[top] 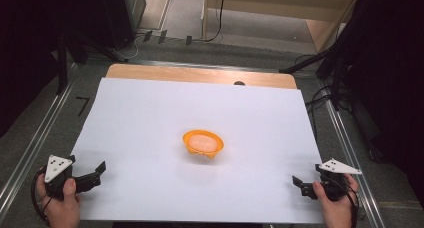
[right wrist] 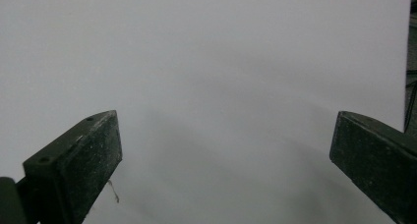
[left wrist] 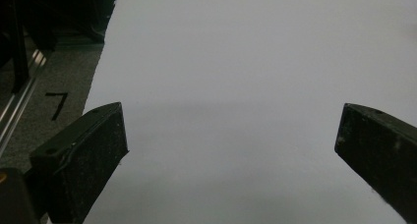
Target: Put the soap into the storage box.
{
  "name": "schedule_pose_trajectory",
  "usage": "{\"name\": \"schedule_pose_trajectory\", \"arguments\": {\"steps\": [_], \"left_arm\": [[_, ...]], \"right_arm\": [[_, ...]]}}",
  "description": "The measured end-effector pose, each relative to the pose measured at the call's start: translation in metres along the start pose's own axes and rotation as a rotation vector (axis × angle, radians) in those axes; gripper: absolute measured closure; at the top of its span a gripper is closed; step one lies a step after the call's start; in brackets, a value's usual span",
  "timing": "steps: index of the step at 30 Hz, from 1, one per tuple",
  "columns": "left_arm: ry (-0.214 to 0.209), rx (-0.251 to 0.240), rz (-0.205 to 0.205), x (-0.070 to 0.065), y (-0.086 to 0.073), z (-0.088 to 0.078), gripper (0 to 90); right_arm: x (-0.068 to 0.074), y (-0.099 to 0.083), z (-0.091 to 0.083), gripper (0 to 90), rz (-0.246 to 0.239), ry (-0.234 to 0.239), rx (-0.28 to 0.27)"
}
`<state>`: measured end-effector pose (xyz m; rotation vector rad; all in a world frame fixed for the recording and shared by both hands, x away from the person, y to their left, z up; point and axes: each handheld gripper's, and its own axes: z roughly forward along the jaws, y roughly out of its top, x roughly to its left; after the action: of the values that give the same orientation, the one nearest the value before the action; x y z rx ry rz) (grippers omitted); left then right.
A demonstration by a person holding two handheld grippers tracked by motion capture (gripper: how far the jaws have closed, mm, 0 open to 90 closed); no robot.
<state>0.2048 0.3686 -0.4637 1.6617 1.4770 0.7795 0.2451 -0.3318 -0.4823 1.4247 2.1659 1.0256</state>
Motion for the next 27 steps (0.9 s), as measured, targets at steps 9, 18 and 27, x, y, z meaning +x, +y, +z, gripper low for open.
{"name": "schedule_pose_trajectory", "arguments": {"steps": [9, 18, 27], "left_arm": [[0.0, -0.007, -0.007, 0.0, 0.0, 0.0, 0.0], [-0.003, -0.012, -0.014, 0.001, -0.001, -0.001, 0.0], [-0.003, -0.012, -0.014, 0.001, -0.001, -0.001, 0.0]], "right_arm": [[-0.011, -0.011, -0.015, 0.0, 0.036, -0.026, -0.039], [-0.022, -0.024, -0.027, 0.0, 0.082, -0.03, -0.064], [-0.025, -0.032, -0.034, 0.0, 0.089, -0.027, -0.084]]}}
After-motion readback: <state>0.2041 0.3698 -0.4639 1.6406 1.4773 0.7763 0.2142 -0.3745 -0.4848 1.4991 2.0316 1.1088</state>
